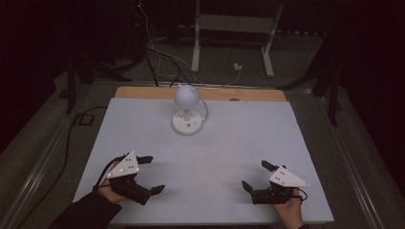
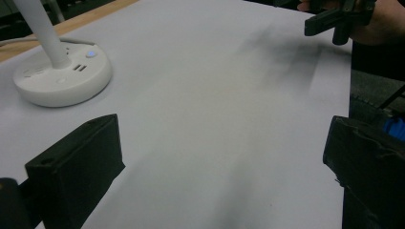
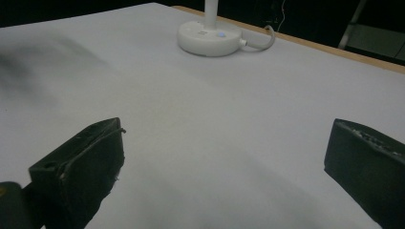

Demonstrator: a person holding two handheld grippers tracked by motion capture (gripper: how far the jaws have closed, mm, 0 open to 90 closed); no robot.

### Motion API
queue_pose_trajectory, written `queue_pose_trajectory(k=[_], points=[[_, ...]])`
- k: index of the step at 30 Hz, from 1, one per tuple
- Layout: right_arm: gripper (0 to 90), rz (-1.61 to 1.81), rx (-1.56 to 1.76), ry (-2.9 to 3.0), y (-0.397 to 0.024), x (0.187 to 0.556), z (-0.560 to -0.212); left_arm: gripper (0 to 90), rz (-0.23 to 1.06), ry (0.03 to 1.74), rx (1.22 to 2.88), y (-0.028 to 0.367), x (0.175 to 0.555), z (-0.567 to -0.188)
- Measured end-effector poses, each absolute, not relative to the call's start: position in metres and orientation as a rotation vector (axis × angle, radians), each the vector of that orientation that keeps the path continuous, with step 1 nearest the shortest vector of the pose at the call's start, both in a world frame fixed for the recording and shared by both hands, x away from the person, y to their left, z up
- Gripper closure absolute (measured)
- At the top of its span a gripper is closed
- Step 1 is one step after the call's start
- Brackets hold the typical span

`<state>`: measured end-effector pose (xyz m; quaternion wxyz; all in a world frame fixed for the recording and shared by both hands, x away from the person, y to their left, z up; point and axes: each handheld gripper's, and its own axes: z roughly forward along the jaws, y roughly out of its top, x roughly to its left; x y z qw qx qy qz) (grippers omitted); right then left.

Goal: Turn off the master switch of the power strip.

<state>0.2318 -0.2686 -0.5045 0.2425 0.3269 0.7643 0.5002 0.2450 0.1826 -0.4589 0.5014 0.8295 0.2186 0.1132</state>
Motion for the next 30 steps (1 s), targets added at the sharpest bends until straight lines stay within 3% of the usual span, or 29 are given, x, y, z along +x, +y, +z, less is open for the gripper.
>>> queue_pose_trajectory(k=[30], points=[[0.0, 1.383, 0.898, 2.074, -0.270, 0.231, -0.504, 0.3, 0.255, 0.512, 2.024, 0.135, 0.298, -0.443]])
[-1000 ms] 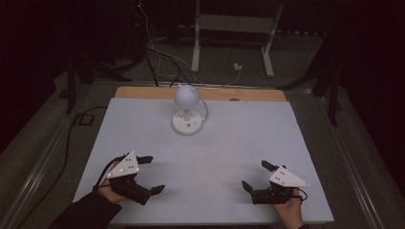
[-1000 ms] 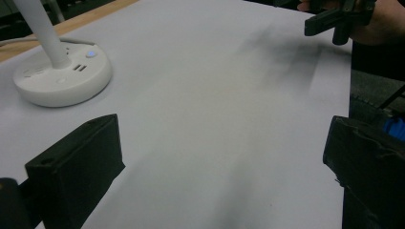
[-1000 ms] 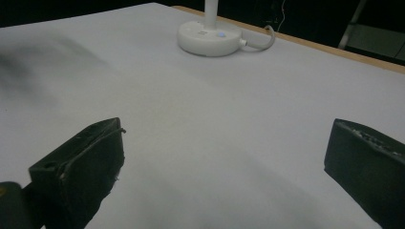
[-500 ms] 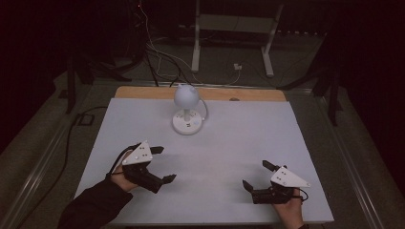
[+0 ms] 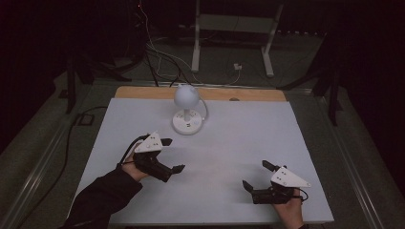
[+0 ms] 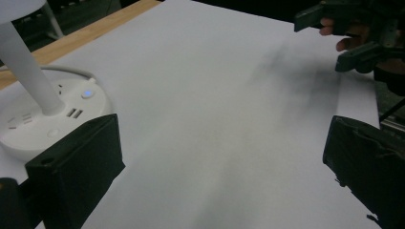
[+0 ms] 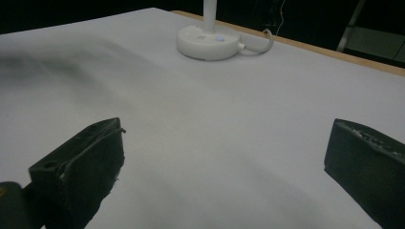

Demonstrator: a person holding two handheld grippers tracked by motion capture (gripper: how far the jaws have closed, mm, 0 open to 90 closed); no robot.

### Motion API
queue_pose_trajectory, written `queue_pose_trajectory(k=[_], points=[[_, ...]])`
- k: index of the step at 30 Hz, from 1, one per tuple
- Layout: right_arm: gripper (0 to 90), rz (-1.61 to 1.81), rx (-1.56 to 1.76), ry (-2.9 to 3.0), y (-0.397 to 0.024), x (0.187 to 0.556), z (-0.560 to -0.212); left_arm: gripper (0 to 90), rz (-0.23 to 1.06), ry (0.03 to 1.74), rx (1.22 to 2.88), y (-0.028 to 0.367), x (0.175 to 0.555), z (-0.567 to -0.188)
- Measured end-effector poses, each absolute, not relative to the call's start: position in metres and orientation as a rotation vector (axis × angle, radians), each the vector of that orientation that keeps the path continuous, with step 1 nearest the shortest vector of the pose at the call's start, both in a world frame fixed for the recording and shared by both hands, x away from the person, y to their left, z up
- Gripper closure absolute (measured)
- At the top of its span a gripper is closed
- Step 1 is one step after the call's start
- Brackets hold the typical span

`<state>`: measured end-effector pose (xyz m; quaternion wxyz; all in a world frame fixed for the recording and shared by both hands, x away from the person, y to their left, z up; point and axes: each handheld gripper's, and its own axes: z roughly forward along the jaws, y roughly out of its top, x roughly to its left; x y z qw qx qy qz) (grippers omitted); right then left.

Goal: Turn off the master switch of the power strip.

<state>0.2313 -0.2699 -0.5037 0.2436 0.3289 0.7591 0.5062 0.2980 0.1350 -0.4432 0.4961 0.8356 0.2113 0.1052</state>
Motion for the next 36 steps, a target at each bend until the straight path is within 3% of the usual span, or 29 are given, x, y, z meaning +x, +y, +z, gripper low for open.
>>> queue_pose_trajectory(k=[36], points=[[0.0, 1.395, 0.905, 2.082, -0.270, 0.232, -0.504, 0.3, 0.368, 0.662, 1.995, 0.089, 0.350, -0.447]])
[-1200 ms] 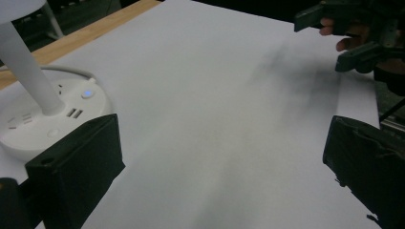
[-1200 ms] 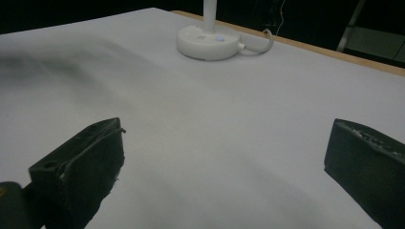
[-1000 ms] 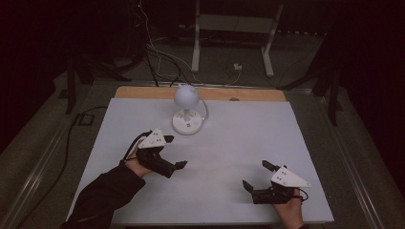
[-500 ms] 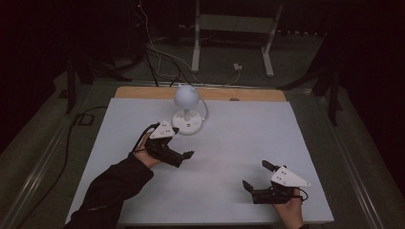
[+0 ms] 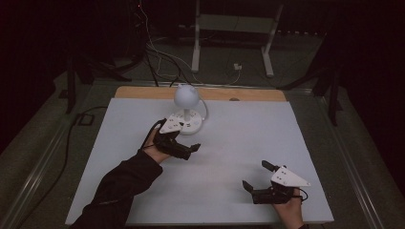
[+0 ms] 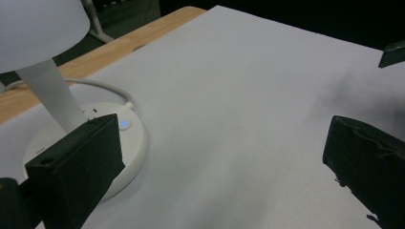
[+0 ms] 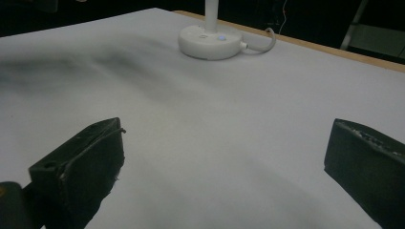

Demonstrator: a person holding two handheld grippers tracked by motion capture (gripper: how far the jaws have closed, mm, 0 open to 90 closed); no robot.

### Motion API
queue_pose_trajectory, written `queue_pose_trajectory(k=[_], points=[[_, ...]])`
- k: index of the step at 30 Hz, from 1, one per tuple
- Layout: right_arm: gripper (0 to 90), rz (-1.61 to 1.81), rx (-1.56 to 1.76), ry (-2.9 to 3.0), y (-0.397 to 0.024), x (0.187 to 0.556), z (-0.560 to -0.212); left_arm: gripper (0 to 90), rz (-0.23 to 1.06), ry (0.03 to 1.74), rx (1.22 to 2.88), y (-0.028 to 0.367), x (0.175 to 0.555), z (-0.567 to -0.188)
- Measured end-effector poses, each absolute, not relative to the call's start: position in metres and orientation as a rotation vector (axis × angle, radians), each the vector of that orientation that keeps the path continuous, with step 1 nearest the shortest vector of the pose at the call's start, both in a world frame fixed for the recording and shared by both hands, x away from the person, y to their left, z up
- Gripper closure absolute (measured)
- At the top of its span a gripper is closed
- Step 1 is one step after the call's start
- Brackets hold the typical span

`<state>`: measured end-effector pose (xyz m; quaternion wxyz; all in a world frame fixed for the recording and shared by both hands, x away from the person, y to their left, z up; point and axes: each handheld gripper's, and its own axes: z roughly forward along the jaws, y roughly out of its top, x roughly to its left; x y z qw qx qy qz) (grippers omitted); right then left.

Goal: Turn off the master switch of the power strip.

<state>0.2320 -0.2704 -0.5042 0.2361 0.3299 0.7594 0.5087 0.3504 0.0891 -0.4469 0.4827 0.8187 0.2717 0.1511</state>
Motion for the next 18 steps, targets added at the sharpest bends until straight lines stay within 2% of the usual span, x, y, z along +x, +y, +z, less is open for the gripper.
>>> queue_pose_trajectory(k=[18], points=[[0.0, 1.412, 0.904, 2.086, -0.270, 0.232, -0.504, 0.9, 0.454, 0.783, 1.985, 0.063, 0.373, -0.469]])
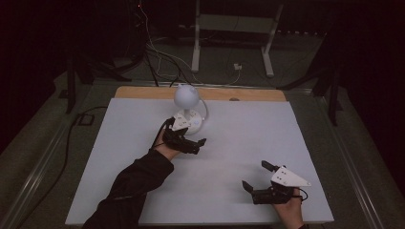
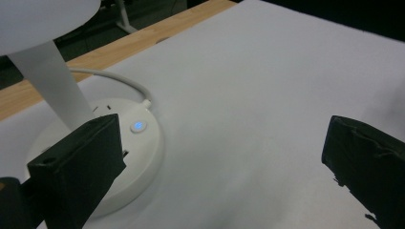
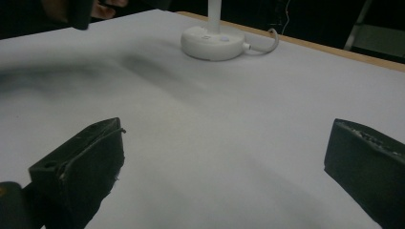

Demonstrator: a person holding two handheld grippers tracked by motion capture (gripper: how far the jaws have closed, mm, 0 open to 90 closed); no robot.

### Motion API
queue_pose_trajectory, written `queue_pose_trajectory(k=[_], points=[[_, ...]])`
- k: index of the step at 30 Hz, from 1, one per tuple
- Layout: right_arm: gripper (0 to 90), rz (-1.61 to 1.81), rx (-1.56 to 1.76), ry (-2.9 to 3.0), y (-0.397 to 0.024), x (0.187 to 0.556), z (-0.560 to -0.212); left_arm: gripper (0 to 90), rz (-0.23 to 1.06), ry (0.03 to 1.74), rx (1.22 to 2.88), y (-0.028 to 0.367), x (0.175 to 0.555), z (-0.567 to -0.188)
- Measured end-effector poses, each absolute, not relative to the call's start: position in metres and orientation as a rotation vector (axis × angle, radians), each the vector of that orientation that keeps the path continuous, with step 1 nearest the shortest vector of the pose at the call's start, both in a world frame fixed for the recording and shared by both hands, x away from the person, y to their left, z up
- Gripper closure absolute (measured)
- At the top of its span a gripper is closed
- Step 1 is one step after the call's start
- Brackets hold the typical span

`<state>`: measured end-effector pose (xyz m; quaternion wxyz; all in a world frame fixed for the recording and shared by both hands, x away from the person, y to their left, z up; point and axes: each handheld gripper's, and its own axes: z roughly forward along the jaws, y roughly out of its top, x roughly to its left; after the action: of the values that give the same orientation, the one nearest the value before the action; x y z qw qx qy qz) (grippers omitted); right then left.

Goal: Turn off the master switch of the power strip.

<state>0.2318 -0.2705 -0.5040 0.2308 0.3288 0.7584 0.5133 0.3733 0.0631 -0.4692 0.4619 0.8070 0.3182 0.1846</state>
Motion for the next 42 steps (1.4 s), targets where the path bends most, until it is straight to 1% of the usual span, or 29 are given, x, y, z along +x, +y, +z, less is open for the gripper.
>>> queue_pose_trajectory(k=[2, 5, 7, 9, 13, 15, 16, 17, 19, 20, 21, 22, 23, 24, 25, 28, 29, 30, 34, 35, 36, 42], points=[[0.0, 1.412, 0.903, 2.084, -0.271, 0.232, -0.504, 0.9, 0.485, 0.806, 1.985, 0.061, 0.376, -0.472], [0.0, 1.418, 0.903, 2.084, -0.272, 0.232, -0.504, 0.9, 0.491, 0.854, 1.969, 0.060, 0.382, -0.475], [0.0, 1.419, 0.904, 2.086, -0.272, 0.232, -0.504, 0.9, 0.469, 0.890, 1.970, 0.059, 0.385, -0.477], [0.0, 1.420, 0.904, 2.086, -0.272, 0.232, -0.504, 0.9, 0.460, 0.898, 1.976, 0.058, 0.388, -0.479], [0.0, 1.421, 0.904, 2.086, -0.272, 0.232, -0.504, 1.0, 0.507, 0.902, 2.008, 0.053, 0.393, -0.484], [0.0, 1.423, 0.905, 2.086, -0.272, 0.232, -0.504, 2.3, 0.535, 0.917, 2.003, 0.052, 0.395, -0.486], [0.0, 1.423, 0.908, 2.086, -0.272, 0.232, -0.504, 4.8, 0.525, 0.916, 2.002, 0.052, 0.396, -0.486], [0.0, 1.422, 0.910, 2.086, -0.272, 0.232, -0.504, 5.4, 0.523, 0.919, 2.008, 0.051, 0.397, -0.487], [0.0, 1.420, 0.909, 2.089, -0.272, 0.232, -0.504, 9.7, 0.535, 0.918, 2.006, 0.050, 0.399, -0.488], [0.0, 1.420, 0.910, 2.089, -0.272, 0.232, -0.504, 15.6, 0.538, 0.916, 2.005, 0.050, 0.399, -0.488], [0.0, 1.420, 0.910, 2.089, -0.272, 0.232, -0.504, 15.6, 0.538, 0.916, 2.006, 0.049, 0.400, -0.489], [0.0, 1.421, 0.910, 2.089, -0.272, 0.233, -0.504, 18.4, 0.553, 0.918, 2.011, 0.049, 0.401, -0.489], [0.0, 1.421, 0.910, 2.089, -0.272, 0.233, -0.504, 23.6, 0.563, 0.919, 2.017, 0.048, 0.402, -0.490], [0.0, 1.421, 0.910, 2.089, -0.272, 0.233, -0.504, 23.6, 0.566, 0.916, 2.030, 0.048, 0.402, -0.490], [0.0, 1.422, 0.910, 2.090, -0.272, 0.233, -0.504, 26.1, 0.575, 0.915, 2.028, 0.047, 0.403, -0.490], [0.0, 1.423, 0.911, 2.091, -0.272, 0.232, -0.504, 38.2, 0.595, 0.913, 2.038, 0.045, 0.404, -0.491], [0.0, 1.425, 0.910, 2.091, -0.273, 0.232, -0.504, 46.1, 0.589, 0.907, 2.040, 0.044, 0.404, -0.491], [0.0, 1.425, 0.910, 2.091, -0.273, 0.232, -0.504, 46.1, 0.602, 0.905, 2.042, 0.044, 0.404, -0.491], [0.0, 1.429, 0.917, 2.092, -0.273, 0.233, -0.505, 59.9, 0.605, 0.909, 2.046, 0.043, 0.407, -0.491], [0.0, 1.430, 0.915, 2.092, -0.273, 0.233, -0.505, 65.0, 0.603, 0.911, 2.043, 0.042, 0.407, -0.491], [0.0, 1.430, 0.915, 2.092, -0.273, 0.233, -0.505, 65.0, 0.611, 0.914, 2.040, 0.042, 0.408, -0.491], [0.0, 1.429, 0.913, 2.094, -0.273, 0.233, -0.505, 78.3, 0.638, 0.945, 2.033, 0.042, 0.413, -0.491]])
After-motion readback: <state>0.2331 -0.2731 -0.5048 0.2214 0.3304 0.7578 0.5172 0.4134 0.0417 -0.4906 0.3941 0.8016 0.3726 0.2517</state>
